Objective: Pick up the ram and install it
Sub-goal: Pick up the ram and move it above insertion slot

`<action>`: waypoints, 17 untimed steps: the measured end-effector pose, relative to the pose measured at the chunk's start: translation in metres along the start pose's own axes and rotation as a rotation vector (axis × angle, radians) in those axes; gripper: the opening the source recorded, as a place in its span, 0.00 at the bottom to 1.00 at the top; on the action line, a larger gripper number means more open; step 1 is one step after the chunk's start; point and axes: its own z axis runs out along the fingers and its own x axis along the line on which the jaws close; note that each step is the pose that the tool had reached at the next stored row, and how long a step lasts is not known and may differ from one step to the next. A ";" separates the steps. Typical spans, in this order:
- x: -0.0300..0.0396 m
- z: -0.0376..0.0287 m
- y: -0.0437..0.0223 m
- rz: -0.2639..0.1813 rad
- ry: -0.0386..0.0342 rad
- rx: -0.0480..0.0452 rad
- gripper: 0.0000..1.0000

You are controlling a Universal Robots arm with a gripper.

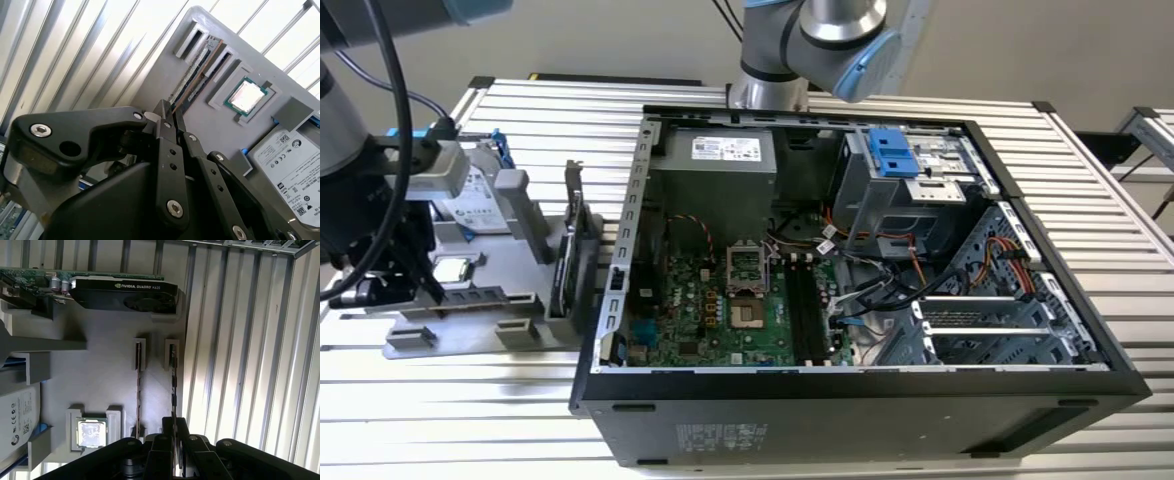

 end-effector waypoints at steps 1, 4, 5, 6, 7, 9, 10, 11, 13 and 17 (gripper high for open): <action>0.0000 -0.0003 0.0000 0.000 0.0000 0.0000 0.00; 0.0000 -0.0014 0.0000 0.000 -0.0002 0.0004 0.00; 0.0000 -0.0019 0.0000 0.000 -0.0003 0.0004 0.00; -0.0001 -0.0024 0.0000 0.000 -0.0003 0.0004 0.00; -0.0001 -0.0028 0.0000 0.000 -0.0002 0.0003 0.00; -0.0001 -0.0037 -0.0001 0.000 -0.0002 0.0003 0.00; -0.0001 -0.0042 -0.0001 0.000 -0.0002 0.0004 0.00; -0.0001 -0.0048 -0.0001 0.000 -0.0002 0.0004 0.00; -0.0001 -0.0059 -0.0001 0.000 -0.0002 0.0004 0.00; -0.0001 -0.0083 -0.0001 0.000 -0.0002 0.0004 0.00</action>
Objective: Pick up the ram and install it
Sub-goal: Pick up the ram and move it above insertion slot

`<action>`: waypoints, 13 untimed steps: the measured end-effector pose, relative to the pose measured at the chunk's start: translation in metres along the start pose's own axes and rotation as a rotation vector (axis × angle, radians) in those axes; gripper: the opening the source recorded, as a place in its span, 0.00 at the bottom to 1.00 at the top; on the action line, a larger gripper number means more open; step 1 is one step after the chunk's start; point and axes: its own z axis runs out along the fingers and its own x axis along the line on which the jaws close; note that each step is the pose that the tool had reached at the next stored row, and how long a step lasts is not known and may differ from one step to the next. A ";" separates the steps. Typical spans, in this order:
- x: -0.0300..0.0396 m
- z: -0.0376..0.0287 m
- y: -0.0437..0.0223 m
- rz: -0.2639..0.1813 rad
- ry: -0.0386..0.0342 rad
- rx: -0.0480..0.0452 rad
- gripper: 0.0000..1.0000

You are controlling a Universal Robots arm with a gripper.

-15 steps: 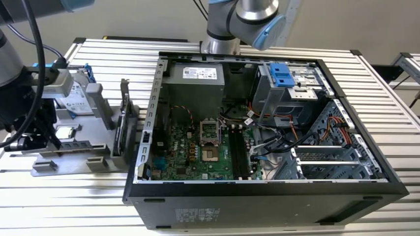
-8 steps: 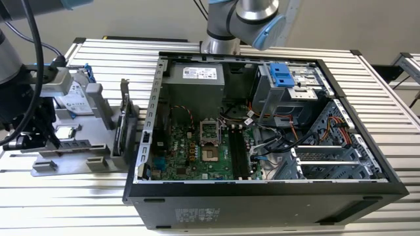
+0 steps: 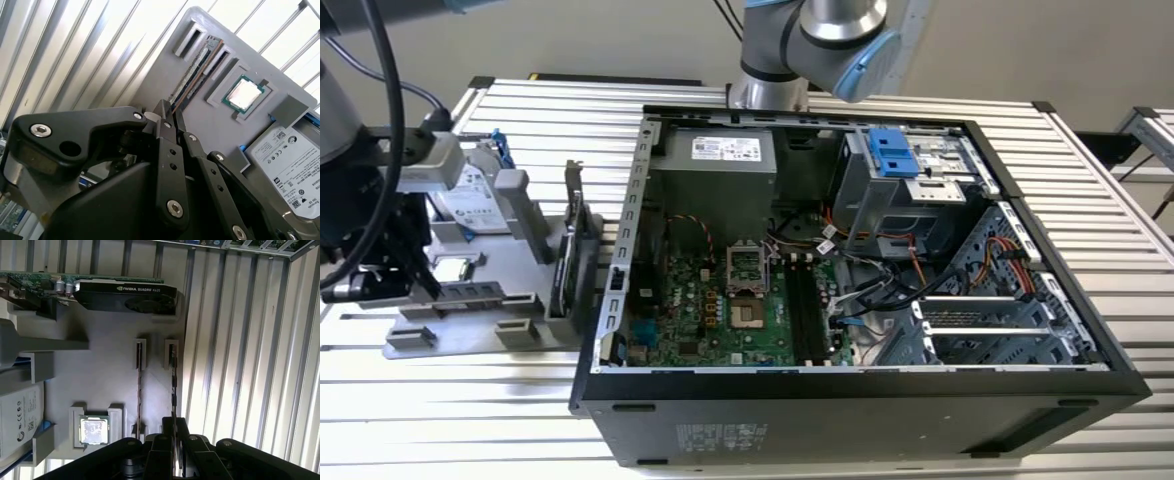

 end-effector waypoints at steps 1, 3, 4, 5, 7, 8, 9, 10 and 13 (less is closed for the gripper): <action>0.0000 -0.0007 0.0000 0.000 0.0000 -0.0001 0.00; 0.0000 -0.0018 0.0000 0.000 0.0000 0.0000 0.00; 0.0000 -0.0024 0.0000 0.000 0.0001 -0.0001 0.00; 0.0000 -0.0030 0.0000 0.000 0.0001 -0.0001 0.00; -0.0001 -0.0040 0.0000 0.000 0.0001 -0.0001 0.00; -0.0001 -0.0045 0.0000 0.000 0.0001 -0.0002 0.00; -0.0001 -0.0051 0.0000 0.000 0.0000 -0.0001 0.00; -0.0001 -0.0057 -0.0001 0.000 0.0000 0.0000 0.00; -0.0001 -0.0076 -0.0001 0.000 0.0000 0.0000 0.00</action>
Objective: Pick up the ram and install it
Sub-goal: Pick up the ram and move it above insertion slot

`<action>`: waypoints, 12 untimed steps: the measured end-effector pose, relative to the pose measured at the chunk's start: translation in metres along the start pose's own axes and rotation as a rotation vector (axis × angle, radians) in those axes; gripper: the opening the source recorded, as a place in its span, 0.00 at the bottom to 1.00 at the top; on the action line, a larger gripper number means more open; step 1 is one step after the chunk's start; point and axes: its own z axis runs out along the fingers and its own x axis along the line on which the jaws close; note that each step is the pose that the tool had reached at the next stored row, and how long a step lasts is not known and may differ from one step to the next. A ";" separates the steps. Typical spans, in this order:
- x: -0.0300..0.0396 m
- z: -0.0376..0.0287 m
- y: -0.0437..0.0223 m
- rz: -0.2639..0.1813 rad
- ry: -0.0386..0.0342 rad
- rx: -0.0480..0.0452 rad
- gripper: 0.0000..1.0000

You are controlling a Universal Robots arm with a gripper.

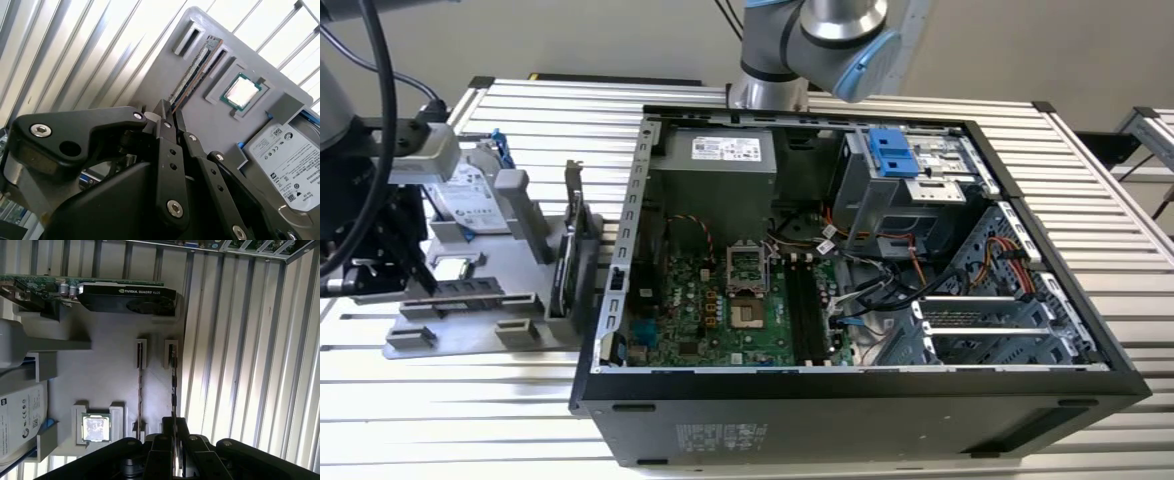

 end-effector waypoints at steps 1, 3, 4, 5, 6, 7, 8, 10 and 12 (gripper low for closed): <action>0.0000 -0.0006 0.0000 0.000 0.0000 0.0000 0.00; 0.0000 -0.0019 0.0000 0.000 0.0000 0.0000 0.00; -0.0001 -0.0026 0.0000 0.000 0.0000 0.0000 0.00; -0.0001 -0.0031 0.0000 0.000 0.0000 0.0000 0.00; -0.0001 -0.0037 0.0000 0.000 0.0000 -0.0001 0.00; -0.0001 -0.0043 0.0000 0.000 0.0001 -0.0001 0.00; -0.0001 -0.0051 0.0000 0.000 0.0000 0.0000 0.00; -0.0001 -0.0064 -0.0001 0.000 0.0001 -0.0001 0.00; -0.0001 -0.0078 -0.0001 0.000 0.0000 0.0000 0.00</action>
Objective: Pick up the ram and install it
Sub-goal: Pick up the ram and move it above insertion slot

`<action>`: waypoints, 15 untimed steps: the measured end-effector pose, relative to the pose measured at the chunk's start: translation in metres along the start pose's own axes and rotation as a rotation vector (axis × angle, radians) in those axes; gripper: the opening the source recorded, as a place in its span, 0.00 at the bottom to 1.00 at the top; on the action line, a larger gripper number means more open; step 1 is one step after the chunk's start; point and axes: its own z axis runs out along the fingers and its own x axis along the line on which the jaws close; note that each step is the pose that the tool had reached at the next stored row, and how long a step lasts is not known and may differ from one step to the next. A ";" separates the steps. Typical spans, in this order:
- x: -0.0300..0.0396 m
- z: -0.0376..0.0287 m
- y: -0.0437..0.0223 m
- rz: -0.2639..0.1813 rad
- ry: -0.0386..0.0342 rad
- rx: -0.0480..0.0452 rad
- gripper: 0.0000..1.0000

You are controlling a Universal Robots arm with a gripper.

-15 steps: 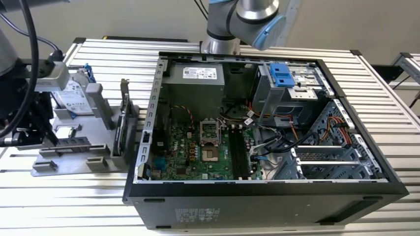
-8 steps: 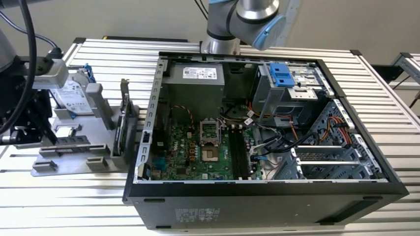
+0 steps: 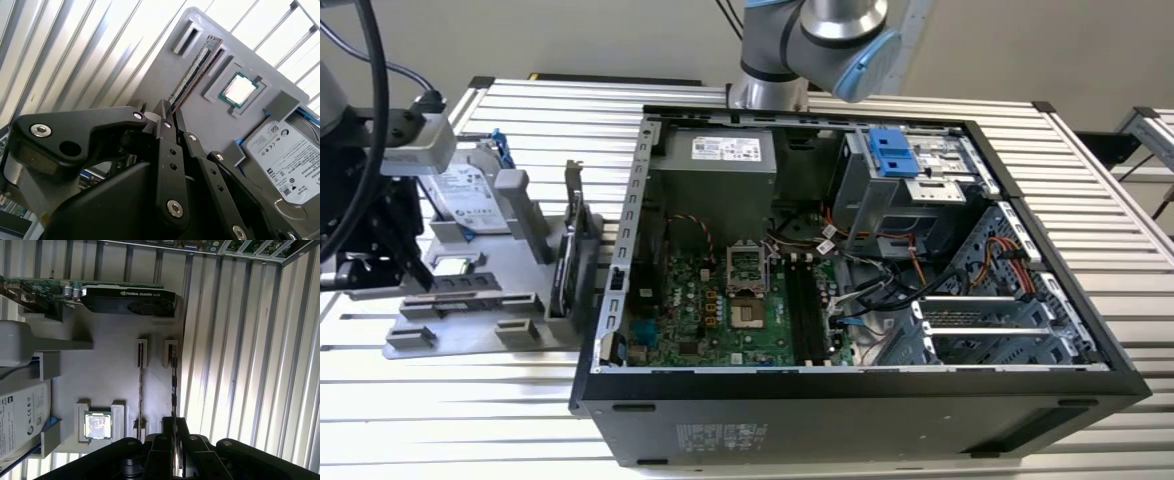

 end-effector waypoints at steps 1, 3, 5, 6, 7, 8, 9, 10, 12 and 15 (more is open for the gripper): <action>0.0000 -0.0006 0.0000 0.000 0.0000 -0.0001 0.00; 0.0000 -0.0021 0.0000 0.000 0.0000 0.0000 0.00; 0.0000 -0.0034 0.0000 0.000 0.0000 -0.0001 0.00; -0.0001 -0.0041 0.0000 0.000 0.0000 -0.0001 0.00; -0.0001 -0.0048 0.0000 0.000 0.0000 -0.0001 0.00; -0.0001 -0.0055 0.0000 0.000 0.0000 0.0000 0.00; -0.0001 -0.0062 -0.0001 0.000 -0.0001 0.0000 0.00; -0.0001 -0.0068 -0.0001 0.000 0.0000 0.0000 0.00; -0.0001 -0.0080 0.0000 0.000 0.0000 0.0000 0.00; -0.0001 -0.0097 -0.0001 0.000 0.0000 0.0000 0.00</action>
